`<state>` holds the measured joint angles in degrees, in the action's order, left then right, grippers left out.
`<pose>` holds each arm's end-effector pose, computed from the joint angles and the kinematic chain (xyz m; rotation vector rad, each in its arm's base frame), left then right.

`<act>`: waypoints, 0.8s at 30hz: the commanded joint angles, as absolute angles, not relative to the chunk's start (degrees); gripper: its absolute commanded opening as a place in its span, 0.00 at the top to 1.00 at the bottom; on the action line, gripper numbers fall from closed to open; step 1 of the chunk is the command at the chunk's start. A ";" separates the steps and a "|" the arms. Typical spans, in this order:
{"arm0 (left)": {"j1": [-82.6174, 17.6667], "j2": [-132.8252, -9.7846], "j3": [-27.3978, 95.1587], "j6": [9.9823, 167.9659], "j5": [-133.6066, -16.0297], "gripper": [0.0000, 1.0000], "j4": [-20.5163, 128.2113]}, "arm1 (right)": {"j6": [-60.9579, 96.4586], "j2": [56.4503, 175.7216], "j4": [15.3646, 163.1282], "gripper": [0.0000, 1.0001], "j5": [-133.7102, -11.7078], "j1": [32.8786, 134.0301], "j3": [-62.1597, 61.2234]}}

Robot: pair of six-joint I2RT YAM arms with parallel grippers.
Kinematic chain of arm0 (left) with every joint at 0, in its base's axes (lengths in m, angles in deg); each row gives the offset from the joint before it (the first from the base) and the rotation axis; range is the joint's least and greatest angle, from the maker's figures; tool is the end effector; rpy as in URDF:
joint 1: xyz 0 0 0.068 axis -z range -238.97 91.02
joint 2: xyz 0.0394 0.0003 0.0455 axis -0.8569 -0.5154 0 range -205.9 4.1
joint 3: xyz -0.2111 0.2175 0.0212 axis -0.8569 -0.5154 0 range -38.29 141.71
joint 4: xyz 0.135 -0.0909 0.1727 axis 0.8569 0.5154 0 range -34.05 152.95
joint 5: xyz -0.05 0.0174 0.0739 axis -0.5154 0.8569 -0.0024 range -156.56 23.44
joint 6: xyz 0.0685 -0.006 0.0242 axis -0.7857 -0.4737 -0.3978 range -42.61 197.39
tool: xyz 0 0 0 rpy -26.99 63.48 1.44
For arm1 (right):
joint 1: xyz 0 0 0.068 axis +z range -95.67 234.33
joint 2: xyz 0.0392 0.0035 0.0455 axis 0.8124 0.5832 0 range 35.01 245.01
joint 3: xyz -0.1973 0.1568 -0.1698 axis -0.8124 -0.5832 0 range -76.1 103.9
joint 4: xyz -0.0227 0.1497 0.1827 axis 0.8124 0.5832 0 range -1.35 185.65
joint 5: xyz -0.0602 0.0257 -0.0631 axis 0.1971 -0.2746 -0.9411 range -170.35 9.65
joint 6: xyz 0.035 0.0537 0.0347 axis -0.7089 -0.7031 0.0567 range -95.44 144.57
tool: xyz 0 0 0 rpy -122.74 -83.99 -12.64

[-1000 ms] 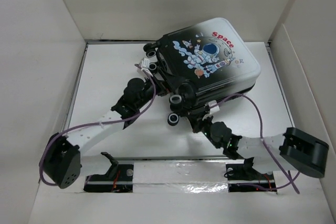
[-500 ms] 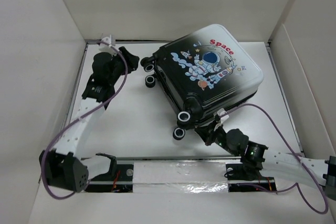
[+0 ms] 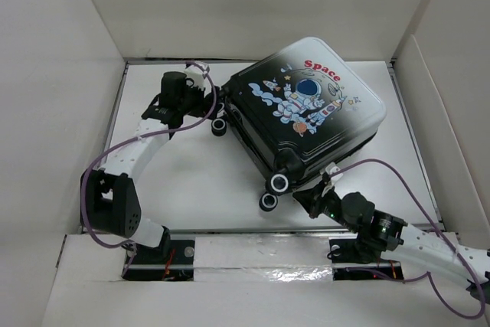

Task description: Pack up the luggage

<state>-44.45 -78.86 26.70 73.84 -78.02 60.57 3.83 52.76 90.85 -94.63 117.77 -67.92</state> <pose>0.3202 -0.0953 0.3455 0.4388 1.9211 -0.3218 0.0554 0.0774 0.1994 -0.4952 1.7805 0.8310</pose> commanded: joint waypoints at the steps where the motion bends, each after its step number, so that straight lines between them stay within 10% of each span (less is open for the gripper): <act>1: -42.54 -80.00 30.26 67.91 -80.79 0.02 60.17 | 4.96 50.65 88.03 1.00 -90.81 118.93 -63.89; 17: -41.92 -87.48 35.37 65.62 -85.98 0.20 61.93 | 4.70 54.43 88.03 1.00 -91.69 118.93 -63.01; 24: -41.92 -89.50 34.57 65.79 -85.11 0.77 61.93 | 4.96 54.08 88.48 1.00 -94.06 117.79 -62.48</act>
